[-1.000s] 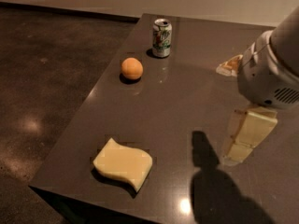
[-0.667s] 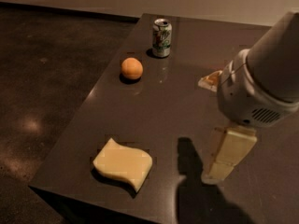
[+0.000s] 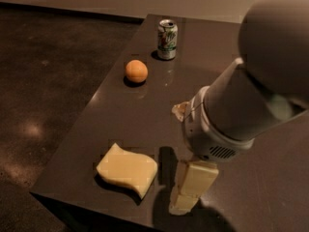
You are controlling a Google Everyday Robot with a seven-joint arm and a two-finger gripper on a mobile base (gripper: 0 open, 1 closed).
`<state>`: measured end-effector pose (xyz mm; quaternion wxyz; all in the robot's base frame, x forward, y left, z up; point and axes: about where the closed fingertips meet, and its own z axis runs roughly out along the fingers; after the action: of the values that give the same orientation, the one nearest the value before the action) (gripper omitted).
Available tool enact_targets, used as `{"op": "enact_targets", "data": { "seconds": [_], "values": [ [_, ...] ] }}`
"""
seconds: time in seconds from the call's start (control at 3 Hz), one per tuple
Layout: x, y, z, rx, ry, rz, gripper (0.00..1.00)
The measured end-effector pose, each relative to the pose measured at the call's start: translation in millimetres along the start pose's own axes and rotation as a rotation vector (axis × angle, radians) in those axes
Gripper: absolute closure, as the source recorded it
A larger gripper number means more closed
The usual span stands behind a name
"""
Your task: Move sponge near orange
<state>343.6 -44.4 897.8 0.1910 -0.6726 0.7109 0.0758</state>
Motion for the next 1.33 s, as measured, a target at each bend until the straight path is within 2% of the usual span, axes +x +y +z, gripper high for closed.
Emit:
{"op": "enact_targets", "data": {
  "seconds": [0.67,1.33],
  "values": [
    [-23.4,9.8,52.1,-0.056,-0.044,0.003,0.0],
    [-31.5,6.7,80.5,-0.067,-0.074,0.043,0.0]
  ]
}}
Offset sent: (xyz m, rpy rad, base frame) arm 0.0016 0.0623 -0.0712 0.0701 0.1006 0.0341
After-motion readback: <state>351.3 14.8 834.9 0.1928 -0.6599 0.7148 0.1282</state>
